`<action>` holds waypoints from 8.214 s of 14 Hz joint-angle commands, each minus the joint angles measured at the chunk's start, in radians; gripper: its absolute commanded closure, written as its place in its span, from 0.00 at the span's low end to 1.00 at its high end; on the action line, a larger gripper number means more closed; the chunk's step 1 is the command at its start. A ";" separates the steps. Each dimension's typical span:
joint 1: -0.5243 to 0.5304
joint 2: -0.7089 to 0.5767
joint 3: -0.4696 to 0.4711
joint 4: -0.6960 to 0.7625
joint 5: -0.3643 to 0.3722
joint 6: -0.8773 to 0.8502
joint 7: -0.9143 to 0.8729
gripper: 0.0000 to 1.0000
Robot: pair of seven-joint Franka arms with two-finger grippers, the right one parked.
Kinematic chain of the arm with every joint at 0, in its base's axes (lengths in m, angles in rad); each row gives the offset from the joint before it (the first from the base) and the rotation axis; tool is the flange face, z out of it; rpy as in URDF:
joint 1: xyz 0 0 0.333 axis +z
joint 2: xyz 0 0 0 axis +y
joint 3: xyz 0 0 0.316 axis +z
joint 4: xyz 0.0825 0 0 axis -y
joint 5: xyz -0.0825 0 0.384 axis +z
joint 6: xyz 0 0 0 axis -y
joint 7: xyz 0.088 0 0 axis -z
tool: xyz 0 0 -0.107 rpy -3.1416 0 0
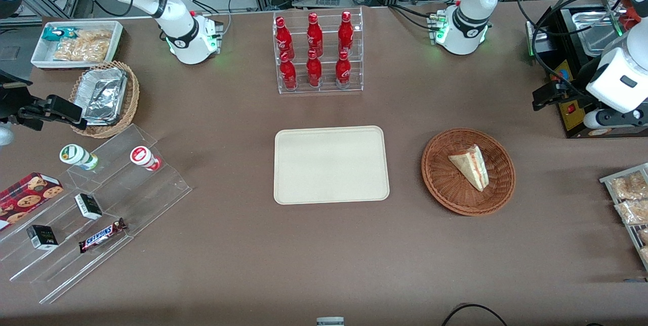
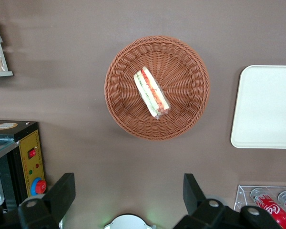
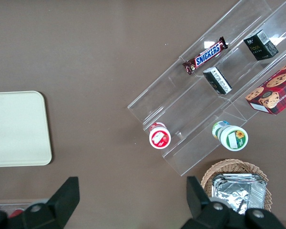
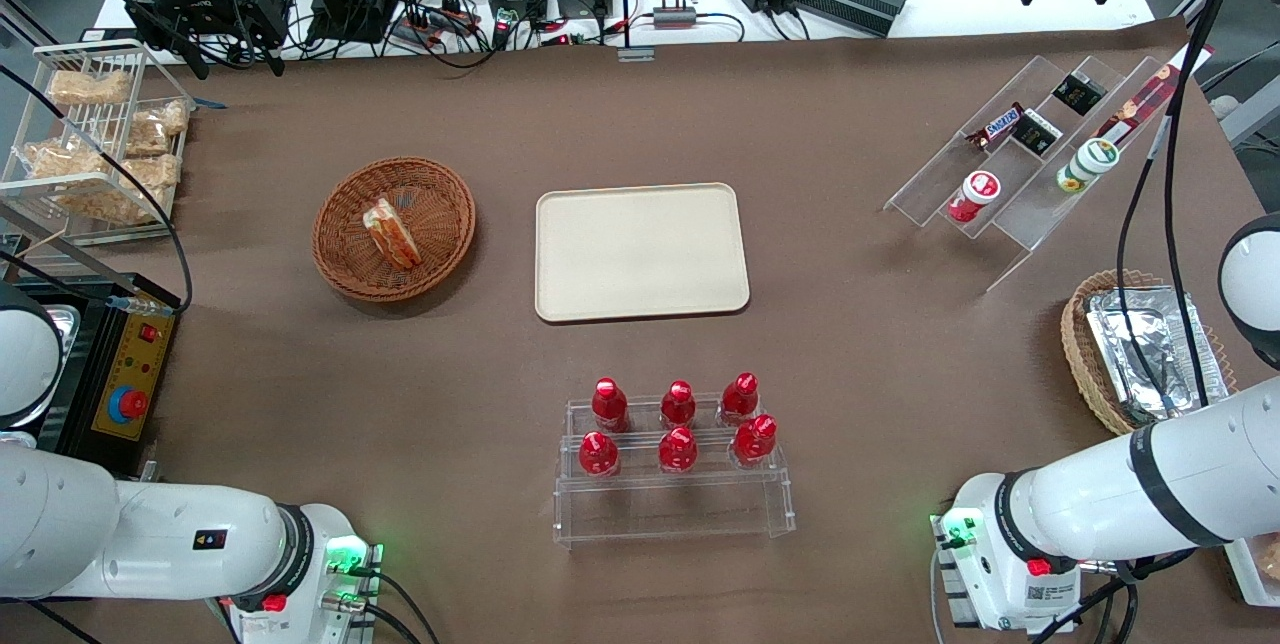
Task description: Place sandwich from basket to tray
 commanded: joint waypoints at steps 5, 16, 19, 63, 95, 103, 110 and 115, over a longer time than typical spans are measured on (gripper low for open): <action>-0.041 0.012 0.000 -0.124 -0.006 0.059 0.017 0.00; -0.078 0.011 0.002 -0.644 0.000 0.685 -0.083 0.00; -0.081 0.049 0.002 -0.680 0.001 0.809 -0.326 0.00; -0.490 0.692 -0.228 0.162 0.145 0.520 -0.823 1.00; -0.532 0.258 0.202 -0.134 -0.103 0.338 -0.305 0.00; -0.530 0.056 0.402 -0.125 -0.089 0.080 0.020 0.00; -0.224 -0.014 0.162 -0.118 -0.043 0.076 0.028 0.00; 0.088 -0.060 -0.107 -0.122 -0.042 0.055 0.039 0.00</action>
